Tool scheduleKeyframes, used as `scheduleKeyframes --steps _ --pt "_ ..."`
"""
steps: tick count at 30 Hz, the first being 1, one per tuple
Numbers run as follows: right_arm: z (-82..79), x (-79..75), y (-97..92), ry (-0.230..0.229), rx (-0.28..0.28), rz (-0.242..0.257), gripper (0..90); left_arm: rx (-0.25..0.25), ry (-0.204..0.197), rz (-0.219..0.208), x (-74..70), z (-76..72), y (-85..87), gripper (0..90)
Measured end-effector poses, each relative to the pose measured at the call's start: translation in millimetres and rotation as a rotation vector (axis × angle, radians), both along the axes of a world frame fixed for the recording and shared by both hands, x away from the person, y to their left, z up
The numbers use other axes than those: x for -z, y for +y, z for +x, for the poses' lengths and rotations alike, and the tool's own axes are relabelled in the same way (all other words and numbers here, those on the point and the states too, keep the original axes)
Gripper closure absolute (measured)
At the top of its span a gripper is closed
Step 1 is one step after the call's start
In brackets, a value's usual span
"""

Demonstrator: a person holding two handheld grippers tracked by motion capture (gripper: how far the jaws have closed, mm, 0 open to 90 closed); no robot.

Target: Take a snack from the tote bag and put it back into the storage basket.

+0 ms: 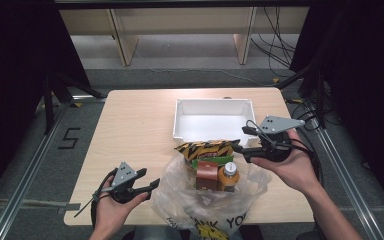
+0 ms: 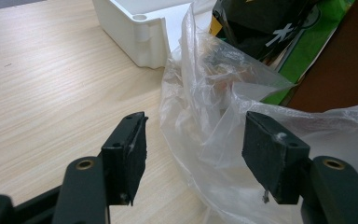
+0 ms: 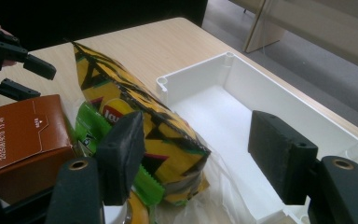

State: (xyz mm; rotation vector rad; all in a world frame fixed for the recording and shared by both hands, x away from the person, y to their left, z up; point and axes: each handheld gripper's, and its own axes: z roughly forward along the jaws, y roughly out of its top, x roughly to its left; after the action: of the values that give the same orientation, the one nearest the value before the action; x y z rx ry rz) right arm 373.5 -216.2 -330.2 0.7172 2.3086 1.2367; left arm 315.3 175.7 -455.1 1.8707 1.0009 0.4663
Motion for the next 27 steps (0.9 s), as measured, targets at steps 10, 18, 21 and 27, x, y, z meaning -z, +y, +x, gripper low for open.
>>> scheduleKeyframes --steps 10,18,21,27 --pt "8.0 -2.0 12.6 0.017 -0.037 -0.025 34.9 0.016 -0.002 0.006 1.0 -0.2 -0.5 39.0" --pt "15.6 4.3 33.1 0.033 -0.084 -0.064 34.2 0.004 0.003 -0.001 1.5 -1.1 -0.4 38.9" --pt "18.5 7.7 38.5 0.05 -0.094 -0.081 34.8 0.006 -0.003 -0.003 1.1 -0.9 -0.6 38.9" --pt "21.8 14.6 43.2 0.083 -0.093 -0.109 36.3 0.014 0.002 -0.002 1.9 -1.5 -1.4 38.9"
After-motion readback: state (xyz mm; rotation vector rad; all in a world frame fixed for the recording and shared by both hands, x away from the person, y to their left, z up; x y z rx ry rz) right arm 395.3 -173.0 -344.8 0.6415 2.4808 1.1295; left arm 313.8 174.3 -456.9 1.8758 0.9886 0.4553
